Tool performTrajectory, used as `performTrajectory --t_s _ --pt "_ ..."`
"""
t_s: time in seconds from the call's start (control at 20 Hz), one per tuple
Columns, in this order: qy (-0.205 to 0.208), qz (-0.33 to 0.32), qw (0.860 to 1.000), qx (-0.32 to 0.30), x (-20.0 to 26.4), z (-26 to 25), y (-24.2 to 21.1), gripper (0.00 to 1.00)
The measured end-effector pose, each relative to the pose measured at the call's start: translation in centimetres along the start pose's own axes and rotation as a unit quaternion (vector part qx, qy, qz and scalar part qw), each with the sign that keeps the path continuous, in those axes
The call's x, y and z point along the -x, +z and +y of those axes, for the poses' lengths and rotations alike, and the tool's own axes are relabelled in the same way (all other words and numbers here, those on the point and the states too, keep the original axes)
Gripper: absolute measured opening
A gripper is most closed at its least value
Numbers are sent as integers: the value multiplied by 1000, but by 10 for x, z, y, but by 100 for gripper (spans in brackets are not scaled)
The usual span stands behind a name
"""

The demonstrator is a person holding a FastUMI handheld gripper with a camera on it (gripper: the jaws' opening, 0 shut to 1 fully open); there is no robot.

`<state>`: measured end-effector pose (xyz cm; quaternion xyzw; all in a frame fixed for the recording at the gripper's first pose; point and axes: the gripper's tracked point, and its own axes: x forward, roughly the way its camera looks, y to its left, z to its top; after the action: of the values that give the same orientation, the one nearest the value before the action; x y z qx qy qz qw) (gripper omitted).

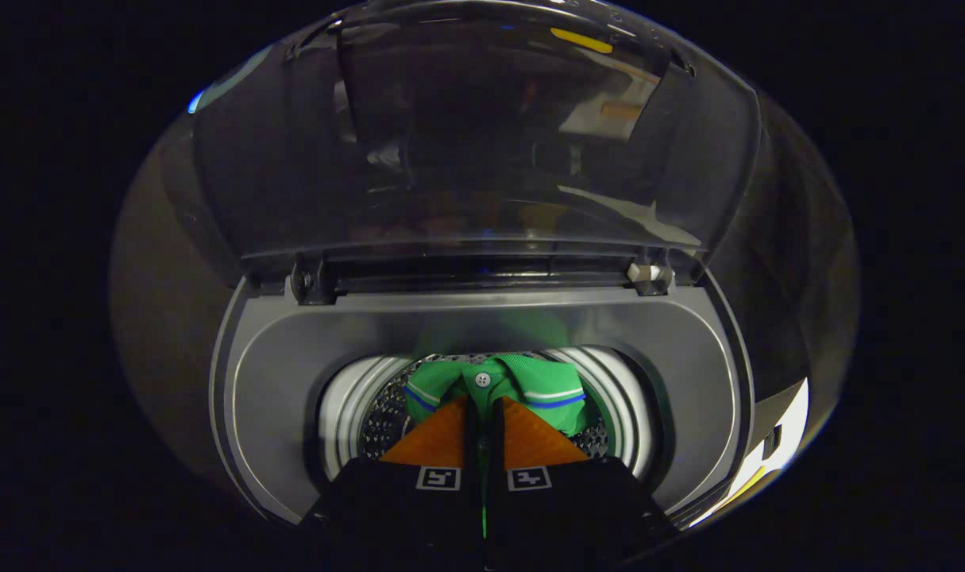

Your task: Put the clothes into the washing machine and then close the washing machine lid.

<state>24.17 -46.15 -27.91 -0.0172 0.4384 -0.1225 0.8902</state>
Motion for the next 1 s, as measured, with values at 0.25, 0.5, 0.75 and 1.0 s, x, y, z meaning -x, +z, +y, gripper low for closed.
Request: performTrajectory --t_s 0.25,0.5,0.75,1.0 --pt "9 24 1000 -7 -10 3 -17 7" --pt "1 46 999 -25 -13 -9 -27 29" --pt "25 21 999 -34 -8 -6 -15 99" --pt "30 -3 999 -26 11 -8 4 98"
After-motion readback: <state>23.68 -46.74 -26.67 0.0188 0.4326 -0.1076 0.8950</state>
